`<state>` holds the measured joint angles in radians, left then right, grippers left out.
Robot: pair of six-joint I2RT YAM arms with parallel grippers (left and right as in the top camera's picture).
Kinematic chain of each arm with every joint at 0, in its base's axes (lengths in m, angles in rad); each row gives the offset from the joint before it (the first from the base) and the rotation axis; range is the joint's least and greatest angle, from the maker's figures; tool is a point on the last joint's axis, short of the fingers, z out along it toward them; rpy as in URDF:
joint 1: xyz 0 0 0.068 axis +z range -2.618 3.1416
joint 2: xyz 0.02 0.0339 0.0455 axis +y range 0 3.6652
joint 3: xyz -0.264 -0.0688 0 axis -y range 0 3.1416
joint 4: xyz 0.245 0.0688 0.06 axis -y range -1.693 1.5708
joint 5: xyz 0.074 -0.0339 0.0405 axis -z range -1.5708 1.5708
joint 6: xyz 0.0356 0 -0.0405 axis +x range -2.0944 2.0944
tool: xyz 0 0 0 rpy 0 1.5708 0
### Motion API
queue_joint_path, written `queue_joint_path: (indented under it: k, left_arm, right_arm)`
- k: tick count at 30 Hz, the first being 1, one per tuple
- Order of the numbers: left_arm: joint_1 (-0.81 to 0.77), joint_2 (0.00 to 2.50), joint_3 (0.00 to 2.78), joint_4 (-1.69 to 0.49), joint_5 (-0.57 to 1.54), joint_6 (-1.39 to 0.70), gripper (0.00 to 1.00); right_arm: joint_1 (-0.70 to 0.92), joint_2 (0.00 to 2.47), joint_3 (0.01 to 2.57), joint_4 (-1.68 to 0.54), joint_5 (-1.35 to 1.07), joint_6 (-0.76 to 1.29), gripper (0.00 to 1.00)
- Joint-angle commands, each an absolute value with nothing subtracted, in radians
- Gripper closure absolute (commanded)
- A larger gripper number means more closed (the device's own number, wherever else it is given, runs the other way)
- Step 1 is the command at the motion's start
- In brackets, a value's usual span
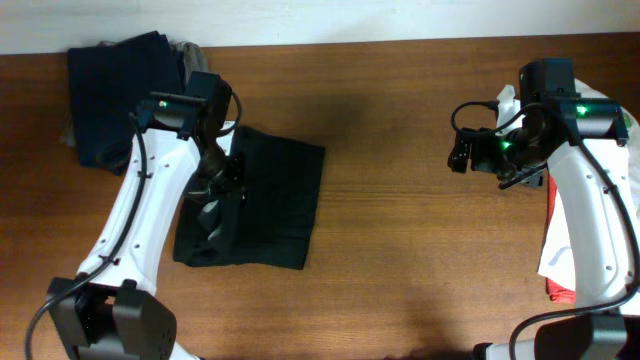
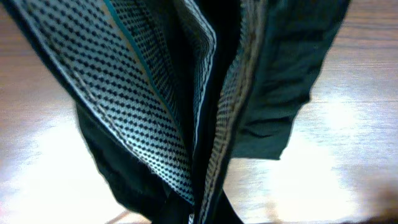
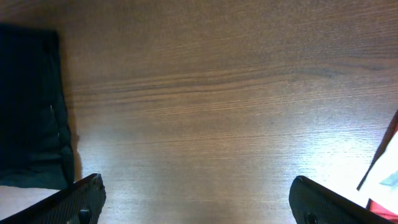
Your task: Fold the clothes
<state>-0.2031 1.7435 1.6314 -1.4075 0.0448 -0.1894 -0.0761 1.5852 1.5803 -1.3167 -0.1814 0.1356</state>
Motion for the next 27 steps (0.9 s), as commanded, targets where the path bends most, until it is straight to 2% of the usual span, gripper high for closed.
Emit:
queue_joint_path:
  k: [1,4,8,16,17,18,19,20,23,27]
  left_arm:
    - [-0.21,1.742,1.584,-1.354,0.164,-0.163,0.99]
    - [-0.21,1.742,1.544,-1.296,0.204,-0.164,0.98]
    - [-0.21,1.742,1.49,-1.243,0.207,-0.164,0.92]
    - [-0.21,1.742,1.425,-1.065,0.207,-0.164,0.92]
    - [-0.21,1.742,1.425,-1.057,0.206,-0.164,0.88]
    - [-0.21,1.742,1.425,-1.054,0.206,-0.164,0.66]
    - [-0.21,1.742,1.425,-1.052,0.207,-0.164,0.53]
    - [-0.21,1.742,1.425,-1.052,0.206,-0.163,0.48]
    - [-0.21,1.742,1.425,-1.051,0.207,-0.164,0.22]
    - [-0.208,1.739,1.448,-1.052,0.241,-0.163,0.22]
  right_arm:
    - [-0.08,1.585,1.589,-1.317,-0.172,0.144,0.02]
    - [-0.08,1.585,1.589,-1.317,-0.172,0.144,0.02]
    - [-0.08,1.585,1.589,-1.317,-0.172,0.144,0.02]
    - [-0.08,1.585,1.589,-1.317,-0.172,0.144,0.02]
    - [-0.08,1.585,1.589,-1.317,-0.172,0.144,0.01]
    - [-0.08,1.585,1.589,-1.317,-0.172,0.144,0.02]
    - [-0.08,1.585,1.589,-1.317,-0.172,0.144,0.02]
    - [-0.08,1.585,1.589,-1.317,-0.172,0.144,0.02]
    - [-0.08,1.585,1.589,-1.317,-0.172,0.144,0.01]
    - [-0.08,1.585,1.589,-1.317,-0.172,0.144,0.02]
